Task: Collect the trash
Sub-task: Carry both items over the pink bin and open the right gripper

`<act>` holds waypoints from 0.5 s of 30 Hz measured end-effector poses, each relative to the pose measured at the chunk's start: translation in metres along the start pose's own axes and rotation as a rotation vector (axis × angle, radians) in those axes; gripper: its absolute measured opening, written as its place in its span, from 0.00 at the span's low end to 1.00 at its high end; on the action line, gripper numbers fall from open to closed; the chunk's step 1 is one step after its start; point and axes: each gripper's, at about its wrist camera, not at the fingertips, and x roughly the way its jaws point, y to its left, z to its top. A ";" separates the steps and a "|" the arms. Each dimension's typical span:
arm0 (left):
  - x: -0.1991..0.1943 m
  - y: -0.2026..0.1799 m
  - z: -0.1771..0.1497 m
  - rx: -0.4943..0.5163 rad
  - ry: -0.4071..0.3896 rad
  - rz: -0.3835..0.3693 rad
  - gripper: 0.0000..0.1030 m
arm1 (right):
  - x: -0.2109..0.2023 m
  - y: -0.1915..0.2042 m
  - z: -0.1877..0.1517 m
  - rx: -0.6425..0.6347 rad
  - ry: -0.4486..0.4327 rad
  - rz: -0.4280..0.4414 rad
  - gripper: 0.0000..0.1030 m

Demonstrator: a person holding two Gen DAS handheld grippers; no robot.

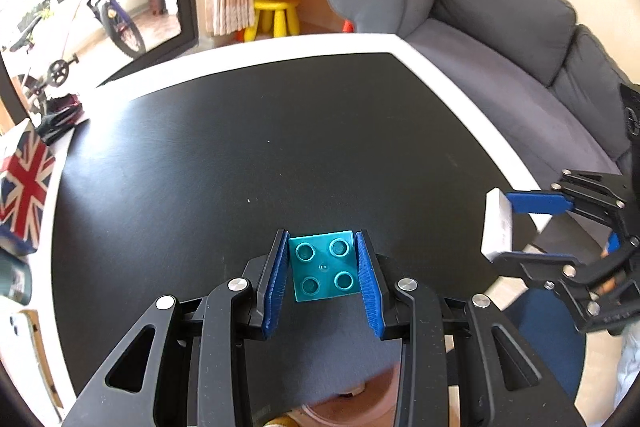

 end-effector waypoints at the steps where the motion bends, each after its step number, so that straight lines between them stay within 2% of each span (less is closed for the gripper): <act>1: -0.009 -0.002 -0.005 0.005 -0.008 -0.007 0.32 | -0.004 0.004 -0.002 -0.005 -0.003 0.000 0.56; 7: -0.043 -0.011 -0.034 0.019 -0.046 -0.039 0.32 | -0.027 0.032 -0.022 -0.040 -0.029 0.015 0.56; 15: -0.057 -0.018 -0.075 0.027 -0.041 -0.078 0.32 | -0.035 0.061 -0.056 -0.064 -0.018 0.048 0.56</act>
